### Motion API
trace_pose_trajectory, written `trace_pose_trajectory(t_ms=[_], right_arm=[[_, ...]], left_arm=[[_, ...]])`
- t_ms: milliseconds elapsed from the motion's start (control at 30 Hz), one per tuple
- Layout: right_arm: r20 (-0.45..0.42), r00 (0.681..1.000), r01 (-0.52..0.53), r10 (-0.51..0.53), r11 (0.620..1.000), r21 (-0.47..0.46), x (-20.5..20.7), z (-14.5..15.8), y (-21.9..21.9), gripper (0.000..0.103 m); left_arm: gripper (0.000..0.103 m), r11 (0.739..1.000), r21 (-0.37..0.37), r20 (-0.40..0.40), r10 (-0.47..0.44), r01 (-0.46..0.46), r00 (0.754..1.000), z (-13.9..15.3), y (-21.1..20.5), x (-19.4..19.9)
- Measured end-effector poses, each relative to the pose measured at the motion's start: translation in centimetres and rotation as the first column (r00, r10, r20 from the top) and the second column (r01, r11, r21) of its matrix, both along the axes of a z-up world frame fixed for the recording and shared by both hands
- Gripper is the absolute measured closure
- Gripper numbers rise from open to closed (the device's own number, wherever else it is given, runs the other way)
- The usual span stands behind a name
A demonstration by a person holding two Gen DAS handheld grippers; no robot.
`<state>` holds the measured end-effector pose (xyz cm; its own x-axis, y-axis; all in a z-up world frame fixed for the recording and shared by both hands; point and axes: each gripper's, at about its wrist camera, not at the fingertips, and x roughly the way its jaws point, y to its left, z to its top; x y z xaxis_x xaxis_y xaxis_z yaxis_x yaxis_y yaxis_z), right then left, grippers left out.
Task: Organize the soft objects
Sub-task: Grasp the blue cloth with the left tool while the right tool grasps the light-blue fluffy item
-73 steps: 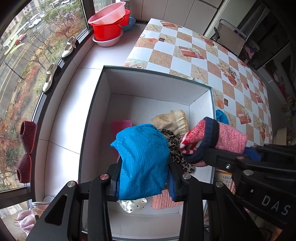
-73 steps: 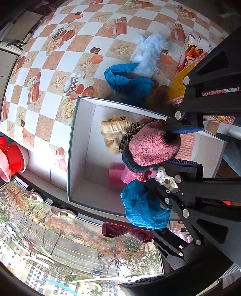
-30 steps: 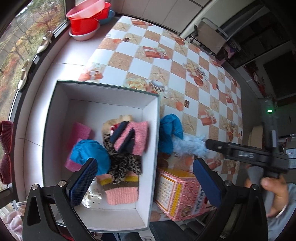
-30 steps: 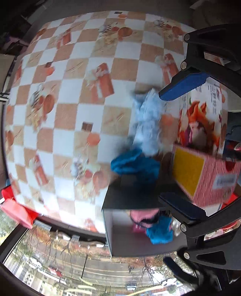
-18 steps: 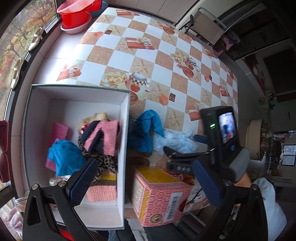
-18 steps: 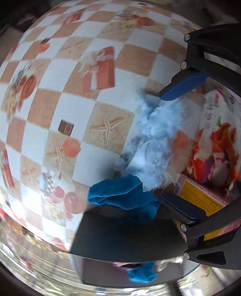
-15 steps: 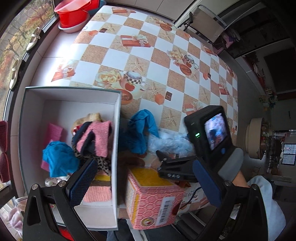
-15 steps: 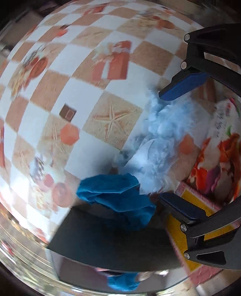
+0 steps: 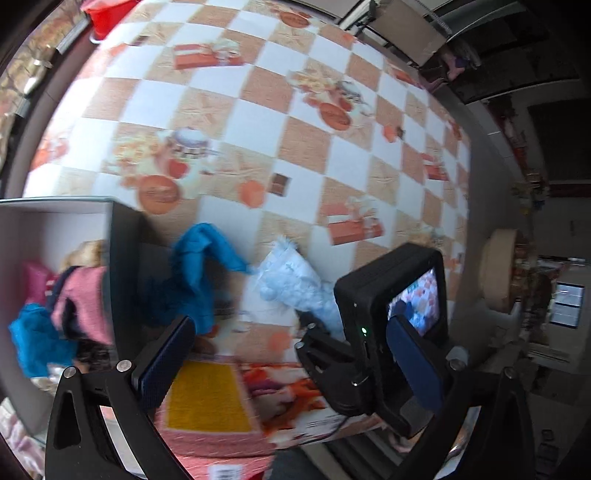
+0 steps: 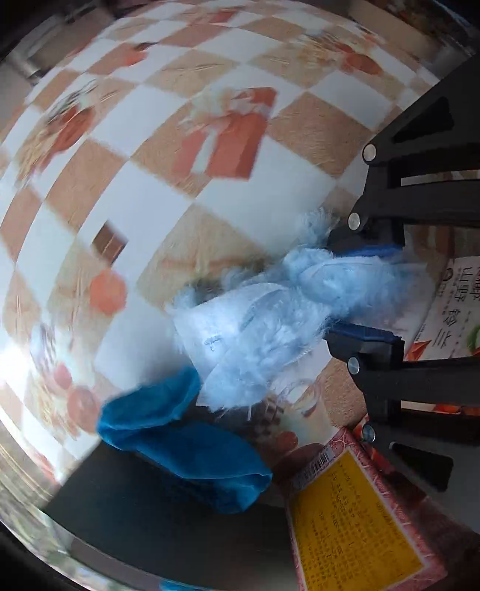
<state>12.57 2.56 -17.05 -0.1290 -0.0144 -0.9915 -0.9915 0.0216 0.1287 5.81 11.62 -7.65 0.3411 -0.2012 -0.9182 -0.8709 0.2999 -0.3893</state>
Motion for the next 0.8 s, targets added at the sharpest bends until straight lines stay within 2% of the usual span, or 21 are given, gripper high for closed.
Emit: trace_pose_trajectory(t_ms=[133,233,333,467,567,667,733,800], right_arm=[[-0.067,0.990,0.119,-0.121,0.993,-0.023,3.2,-0.2,-2.2,0.073],[-0.088,0.978,0.187,-0.188,0.982,-0.013,5.4,0.0,-3.7,0.073],[-0.086,0.960,0.266,-0.266,0.964,-0.010,7.8,0.2,-5.1,0.073],[-0.141,0.921,0.363,-0.363,0.931,-0.022,10.8,1.0,-7.8,0.073],[-0.153,0.919,0.367,-0.364,0.930,-0.009,11.5,1.9,-9.3,0.073],[-0.178,0.910,0.380,-0.374,0.925,0.002,12.0,2.8,-9.9,0.073],[-0.199,0.901,0.394,-0.385,0.919,0.007,12.9,4.1,-9.0,0.073],[-0.216,0.893,0.407,-0.394,0.913,0.016,13.7,4.9,-9.9,0.073]], left_arm=[[0.000,0.998,0.045,0.004,-0.032,0.032,0.999,0.6,0.1,3.2],[0.000,0.991,0.114,-0.079,-0.062,0.070,0.995,0.9,0.0,4.4],[0.000,0.993,0.093,-0.155,-0.057,0.072,0.986,-0.7,0.4,4.5],[0.000,0.995,0.072,-0.326,-0.041,0.068,0.945,-4.8,0.8,4.6],[0.000,0.999,0.044,-0.388,0.002,0.016,0.922,-7.3,1.2,4.0],[0.000,0.998,0.056,-0.460,0.038,-0.014,0.887,-9.1,1.8,3.8],[0.000,0.999,0.050,-0.488,0.042,-0.020,0.872,-10.0,2.0,3.7],[0.000,0.999,0.018,-0.506,0.041,-0.036,0.862,-11.2,2.1,3.6]])
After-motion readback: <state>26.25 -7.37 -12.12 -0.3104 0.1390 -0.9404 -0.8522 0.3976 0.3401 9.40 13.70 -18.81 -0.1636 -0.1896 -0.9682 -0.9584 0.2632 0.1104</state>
